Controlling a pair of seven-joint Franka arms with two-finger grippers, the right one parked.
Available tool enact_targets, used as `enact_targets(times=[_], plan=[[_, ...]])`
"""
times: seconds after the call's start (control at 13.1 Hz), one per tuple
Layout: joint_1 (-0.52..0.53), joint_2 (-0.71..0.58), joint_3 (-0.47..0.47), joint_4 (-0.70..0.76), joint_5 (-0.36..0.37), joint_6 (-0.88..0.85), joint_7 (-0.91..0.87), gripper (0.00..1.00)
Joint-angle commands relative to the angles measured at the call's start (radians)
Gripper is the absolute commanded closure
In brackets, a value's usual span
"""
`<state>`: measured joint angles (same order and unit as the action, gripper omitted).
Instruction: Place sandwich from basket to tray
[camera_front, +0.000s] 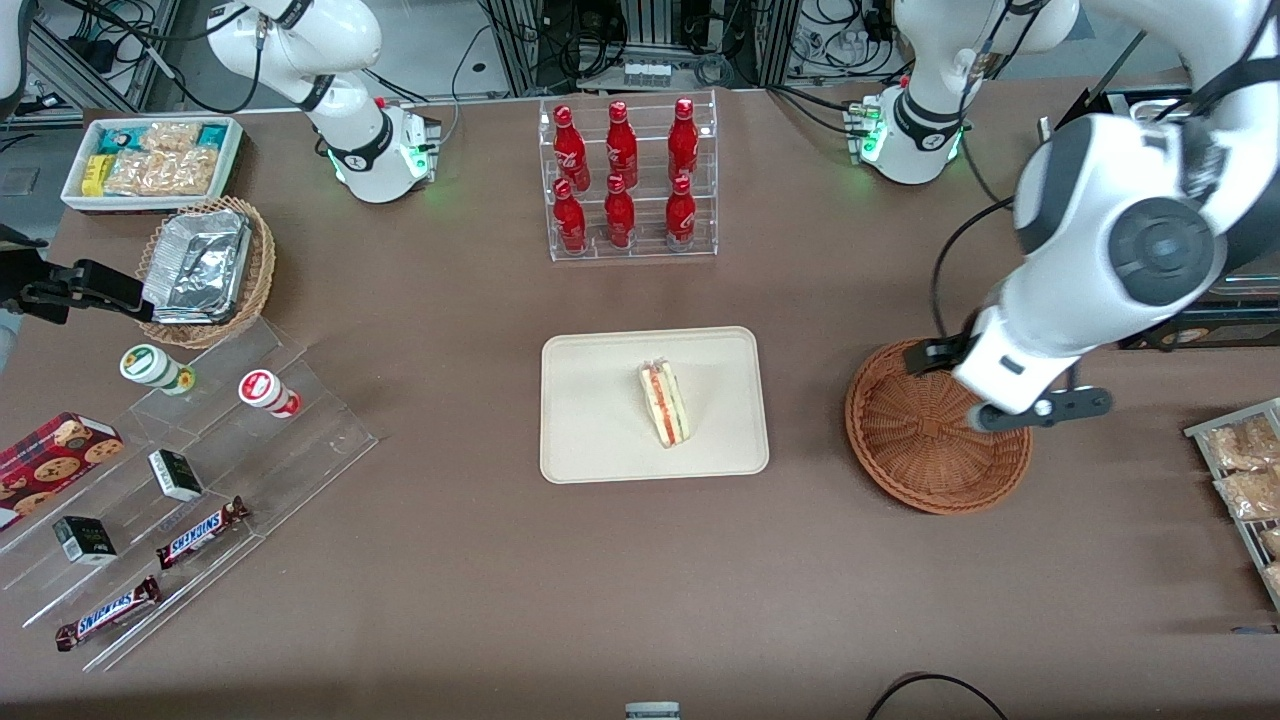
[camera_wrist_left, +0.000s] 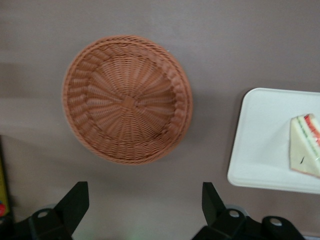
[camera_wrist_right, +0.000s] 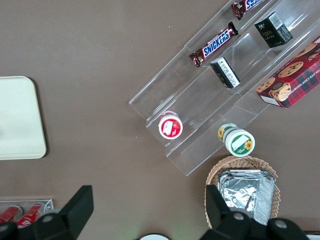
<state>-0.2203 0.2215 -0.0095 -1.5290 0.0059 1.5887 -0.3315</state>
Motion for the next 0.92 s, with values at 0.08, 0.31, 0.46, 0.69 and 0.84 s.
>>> enact_targets(times=[0.08, 0.31, 0.46, 0.69, 0.84], plan=[[0.134, -0.093, -0.055, -0.062, -0.058, -0.029, 0.165, 0.0], [0.258, -0.152, -0.139, -0.071, -0.058, -0.081, 0.247, 0.0], [0.268, -0.207, -0.139, -0.101, -0.058, -0.088, 0.268, 0.0], [0.286, -0.238, -0.139, -0.111, -0.057, -0.116, 0.33, 0.0], [0.286, -0.252, -0.141, -0.117, -0.05, -0.116, 0.33, 0.0]])
